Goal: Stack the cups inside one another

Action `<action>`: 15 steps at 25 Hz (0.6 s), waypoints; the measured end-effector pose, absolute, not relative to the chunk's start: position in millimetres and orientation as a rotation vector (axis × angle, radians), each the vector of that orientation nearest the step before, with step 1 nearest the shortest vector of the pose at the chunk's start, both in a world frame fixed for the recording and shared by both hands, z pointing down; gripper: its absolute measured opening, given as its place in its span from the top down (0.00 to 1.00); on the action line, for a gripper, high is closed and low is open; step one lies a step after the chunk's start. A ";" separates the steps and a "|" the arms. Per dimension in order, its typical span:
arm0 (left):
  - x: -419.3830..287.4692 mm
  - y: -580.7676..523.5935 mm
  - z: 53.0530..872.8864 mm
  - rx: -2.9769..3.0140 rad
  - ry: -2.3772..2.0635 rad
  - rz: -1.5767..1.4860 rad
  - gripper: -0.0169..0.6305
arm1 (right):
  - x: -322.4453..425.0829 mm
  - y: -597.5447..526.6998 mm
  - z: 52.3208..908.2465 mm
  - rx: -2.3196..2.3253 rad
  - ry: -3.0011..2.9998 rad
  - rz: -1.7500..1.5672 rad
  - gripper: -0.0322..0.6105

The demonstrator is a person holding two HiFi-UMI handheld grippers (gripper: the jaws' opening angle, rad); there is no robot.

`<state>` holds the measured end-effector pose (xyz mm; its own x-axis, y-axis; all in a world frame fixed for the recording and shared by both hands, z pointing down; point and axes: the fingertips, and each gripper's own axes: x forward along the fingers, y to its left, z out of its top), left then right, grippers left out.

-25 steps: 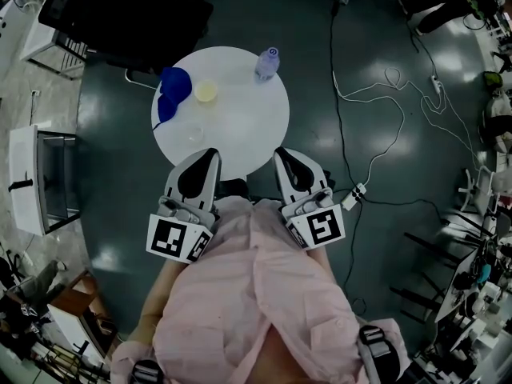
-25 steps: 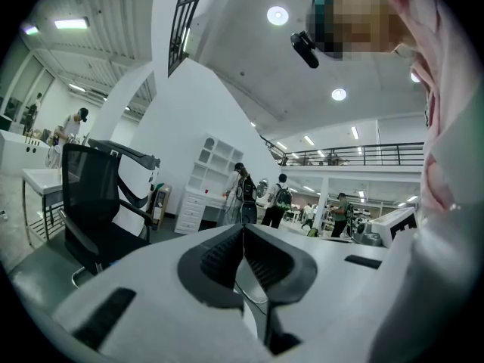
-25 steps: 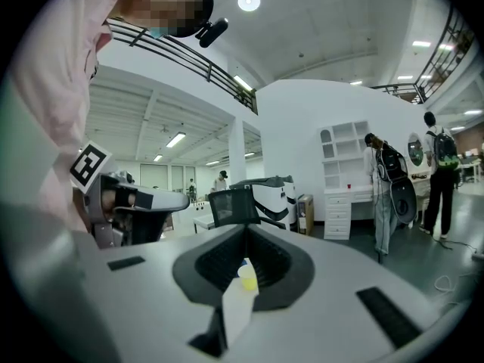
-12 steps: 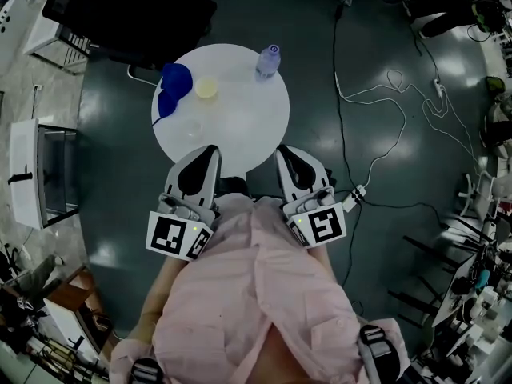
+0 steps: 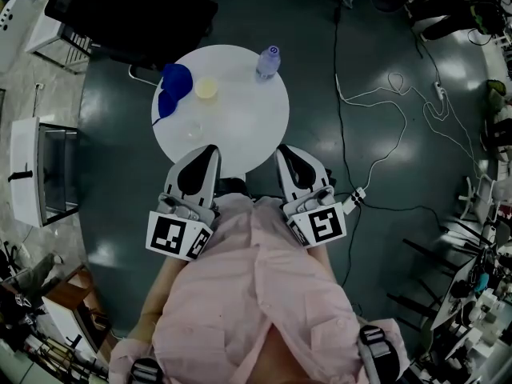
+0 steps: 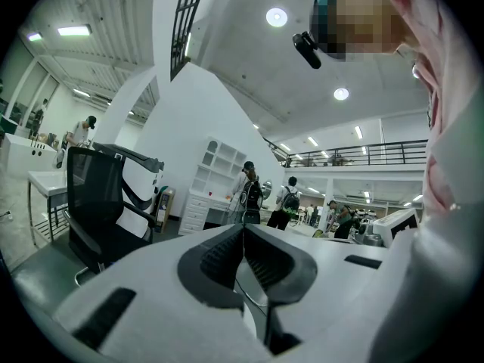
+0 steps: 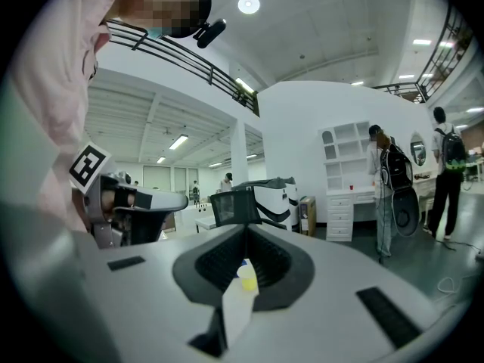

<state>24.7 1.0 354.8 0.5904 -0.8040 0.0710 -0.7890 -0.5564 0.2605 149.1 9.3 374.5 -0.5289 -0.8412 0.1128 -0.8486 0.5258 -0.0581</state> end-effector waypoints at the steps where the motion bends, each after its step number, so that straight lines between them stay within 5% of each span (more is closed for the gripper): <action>1: 24.9 0.7 355.0 2.557 -1.309 -0.081 0.94 | 149.4 8.9 374.8 1.488 -2.681 0.164 0.90; 15: 31.9 -0.3 352.1 2.541 -1.283 -0.097 0.94 | 151.3 7.7 376.8 1.491 -2.669 0.171 0.90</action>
